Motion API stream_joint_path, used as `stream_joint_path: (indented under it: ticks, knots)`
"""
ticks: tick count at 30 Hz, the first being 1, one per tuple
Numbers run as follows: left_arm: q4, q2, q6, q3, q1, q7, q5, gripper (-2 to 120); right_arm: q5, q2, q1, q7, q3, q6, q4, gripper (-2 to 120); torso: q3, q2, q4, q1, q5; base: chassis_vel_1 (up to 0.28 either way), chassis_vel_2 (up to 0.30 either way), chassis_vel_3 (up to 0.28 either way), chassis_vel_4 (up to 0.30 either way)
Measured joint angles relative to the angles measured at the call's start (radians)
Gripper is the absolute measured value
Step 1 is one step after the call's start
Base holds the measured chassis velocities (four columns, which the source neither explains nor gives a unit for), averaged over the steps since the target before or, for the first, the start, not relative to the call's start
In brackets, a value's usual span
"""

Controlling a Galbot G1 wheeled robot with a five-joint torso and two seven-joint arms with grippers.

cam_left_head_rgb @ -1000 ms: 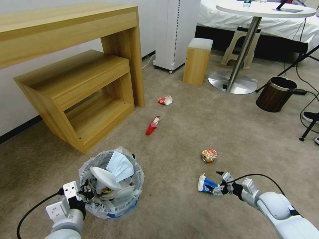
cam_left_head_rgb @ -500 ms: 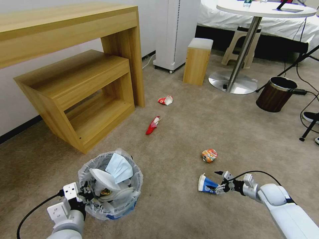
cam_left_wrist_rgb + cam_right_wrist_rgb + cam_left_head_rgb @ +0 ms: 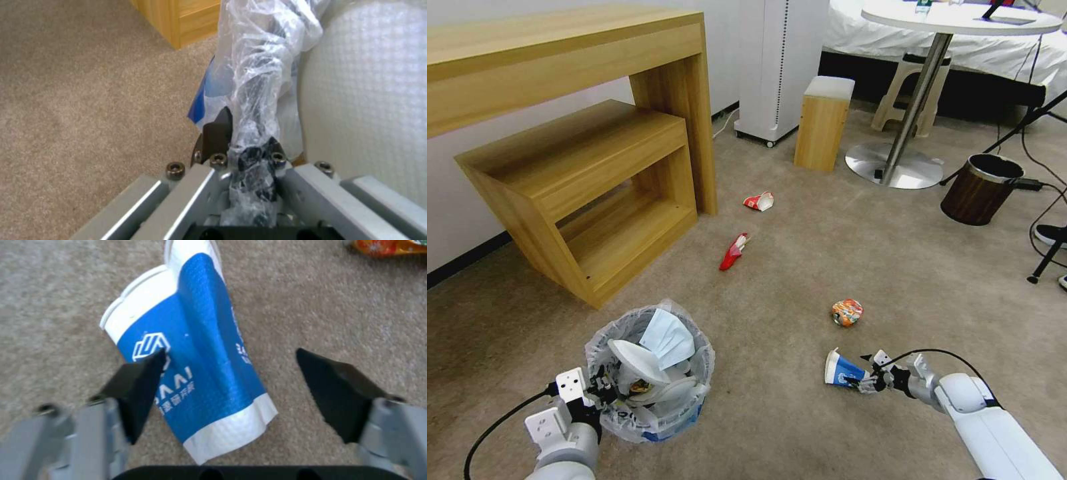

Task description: Pick up the trash bin and place the garbage on the floor into it.

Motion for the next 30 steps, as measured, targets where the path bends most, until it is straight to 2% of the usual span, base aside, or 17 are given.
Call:
stream_joint_path:
  ticks: [3,4,7,9,12,13,15,16,18,23,26,30]
  knots:
    - [0.000,-0.001,0.000,0.002,-0.002,0.000,0.002,1,-0.002,0.003,0.003,0.008,-0.001,-0.001,-0.004,59,0.000,0.000,0.0000,0.000,0.0000,0.000,0.000,0.000,0.000]
    - [0.000,-0.001,0.000,0.002,-0.002,0.000,0.002,1,-0.002,0.003,0.003,0.008,-0.001,-0.001,-0.004,59,0.000,0.000,0.0000,0.000,0.0000,0.000,0.000,0.000,0.000]
    - [0.001,-0.002,0.000,0.003,-0.005,0.000,0.004,1,-0.002,0.002,0.004,0.013,-0.001,-0.002,-0.004,43,0.000,0.000,0.0000,0.000,0.0000,0.000,0.000,0.000,0.000]
    - [0.001,-0.002,0.000,0.003,-0.005,0.000,0.005,1,-0.003,0.002,0.004,0.014,-0.001,-0.002,-0.003,39,0.000,0.000,0.0000,0.000,0.0000,0.000,0.000,0.000,0.000]
    - [0.002,-0.002,0.000,0.004,-0.005,-0.001,0.005,1,-0.002,-0.003,-0.003,0.021,-0.002,-0.002,0.015,24,0.000,0.000,0.0000,0.000,0.0000,0.000,0.000,0.000,0.000]
    - [0.002,-0.002,0.000,0.004,-0.005,-0.001,0.005,1,-0.002,-0.003,-0.003,0.021,-0.002,-0.002,0.015,24,0.000,0.000,0.0000,0.000,0.0000,0.000,0.000,0.000,0.000]
    - [0.002,-0.001,0.000,0.004,-0.005,-0.001,0.005,1,0.005,-0.008,-0.013,0.027,-0.004,-0.002,0.038,14,0.000,0.000,0.0000,0.000,0.0000,0.000,0.000,0.000,0.000]
    - [0.002,-0.001,0.000,0.004,-0.005,-0.001,0.005,1,0.005,-0.008,-0.013,0.027,-0.004,-0.002,0.038,14,0.000,0.000,0.0000,0.000,0.0000,0.000,0.000,0.000,0.000]
    - [0.002,0.000,-0.001,0.004,-0.004,-0.001,0.005,1,0.013,-0.011,-0.021,0.032,-0.005,-0.002,0.062,4,0.000,0.000,0.0000,0.000,0.0000,0.000,0.000,0.000,0.000]
    - [-0.002,0.002,-0.001,0.004,-0.001,-0.001,0.005,1,0.038,-0.021,-0.043,0.042,-0.006,0.004,0.117,0,0.000,0.000,0.0000,0.000,0.0000,0.000,0.000,0.000,0.000]
    - [-0.003,0.004,-0.002,0.003,0.001,-0.001,0.004,1,0.094,-0.034,-0.066,0.045,-0.008,0.046,0.177,0,0.000,0.000,0.0000,0.000,-0.0001,0.000,0.000,0.000,0.000]
    - [0.003,0.008,-0.002,0.006,0.003,-0.001,0.005,1,0.262,-0.047,-0.091,-0.019,-0.020,0.182,0.271,0,0.000,0.000,-0.0001,0.000,0.0000,0.000,0.000,0.000,0.000]
